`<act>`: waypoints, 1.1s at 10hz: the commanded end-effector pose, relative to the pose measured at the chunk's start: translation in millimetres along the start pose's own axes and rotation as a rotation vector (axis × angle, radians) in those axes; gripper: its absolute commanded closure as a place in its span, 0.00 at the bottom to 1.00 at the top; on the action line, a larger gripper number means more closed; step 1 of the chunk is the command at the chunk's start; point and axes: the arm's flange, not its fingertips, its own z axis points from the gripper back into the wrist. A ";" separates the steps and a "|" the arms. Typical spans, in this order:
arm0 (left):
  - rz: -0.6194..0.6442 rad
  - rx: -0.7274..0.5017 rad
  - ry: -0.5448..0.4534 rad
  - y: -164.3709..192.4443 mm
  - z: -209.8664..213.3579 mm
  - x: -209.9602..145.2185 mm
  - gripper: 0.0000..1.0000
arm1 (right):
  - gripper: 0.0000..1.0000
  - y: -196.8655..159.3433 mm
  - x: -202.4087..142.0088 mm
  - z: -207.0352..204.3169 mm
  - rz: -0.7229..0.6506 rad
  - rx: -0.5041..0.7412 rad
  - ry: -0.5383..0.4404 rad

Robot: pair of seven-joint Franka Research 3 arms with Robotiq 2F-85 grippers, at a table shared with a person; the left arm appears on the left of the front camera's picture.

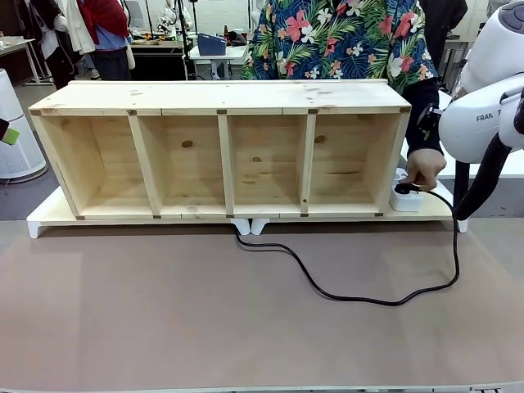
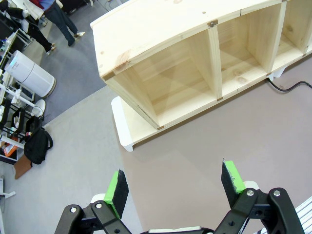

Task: Perform cable management.
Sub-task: Release the Power Cable when the human grasps it.

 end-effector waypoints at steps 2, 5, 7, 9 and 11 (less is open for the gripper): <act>-0.001 0.012 -0.007 0.1 -0.9 1.6 0.00 | 0.00 -0.3 0.0 -0.4 -0.002 0.000 0.001; -0.001 0.012 -0.007 0.1 -0.9 1.6 0.00 | 0.00 -0.3 0.0 -0.4 -0.002 0.000 0.001; -0.001 0.012 -0.007 0.1 -0.9 1.6 0.00 | 0.00 -0.3 0.0 -0.4 -0.002 0.000 0.001; -0.001 0.012 -0.007 0.1 -0.9 1.6 0.00 | 0.00 -0.3 0.0 -0.4 -0.002 0.000 0.001; -0.001 0.012 -0.007 0.1 -0.9 1.6 0.00 | 0.00 -0.3 0.0 -0.4 -0.002 0.000 0.001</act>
